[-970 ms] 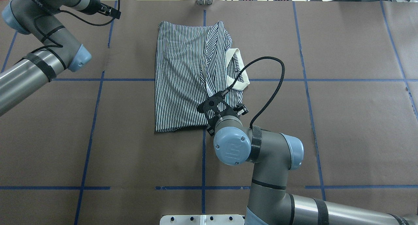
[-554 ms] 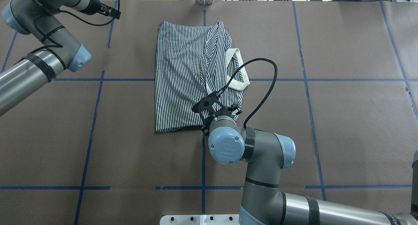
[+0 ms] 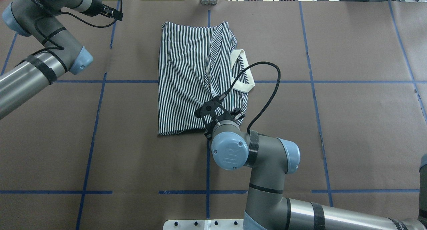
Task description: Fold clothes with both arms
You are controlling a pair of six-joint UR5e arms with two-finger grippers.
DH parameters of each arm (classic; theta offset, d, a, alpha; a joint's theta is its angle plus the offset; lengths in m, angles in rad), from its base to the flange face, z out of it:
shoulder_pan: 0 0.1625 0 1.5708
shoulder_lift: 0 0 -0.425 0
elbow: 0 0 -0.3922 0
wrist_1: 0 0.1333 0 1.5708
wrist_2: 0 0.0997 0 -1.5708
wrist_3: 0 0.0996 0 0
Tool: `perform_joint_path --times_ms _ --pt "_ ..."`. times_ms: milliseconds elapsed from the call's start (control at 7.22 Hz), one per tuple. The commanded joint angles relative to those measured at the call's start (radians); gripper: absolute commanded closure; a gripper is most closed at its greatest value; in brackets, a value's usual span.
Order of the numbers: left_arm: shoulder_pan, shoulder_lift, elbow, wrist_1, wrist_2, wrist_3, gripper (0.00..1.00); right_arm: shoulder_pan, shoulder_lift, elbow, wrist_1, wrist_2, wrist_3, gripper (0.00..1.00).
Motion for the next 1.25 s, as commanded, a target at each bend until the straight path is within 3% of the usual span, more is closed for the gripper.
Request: perform_joint_path --times_ms 0,693,970,1109 --pt "0.0 0.005 -0.001 -0.002 0.0 0.0 0.0 -0.001 -0.002 0.012 -0.035 0.002 -0.007 0.39" --pt "0.002 0.007 -0.007 -0.003 0.0 0.0 0.0 -0.001 -0.002 0.015 -0.039 -0.001 -0.007 0.58" --pt "0.002 0.007 -0.012 -0.002 0.0 -0.002 0.0 0.004 -0.007 0.038 -0.043 0.0 -0.007 0.71" --pt "0.002 0.007 -0.019 -0.002 0.0 -0.002 0.0 0.004 -0.015 0.037 -0.043 -0.001 -0.006 0.83"
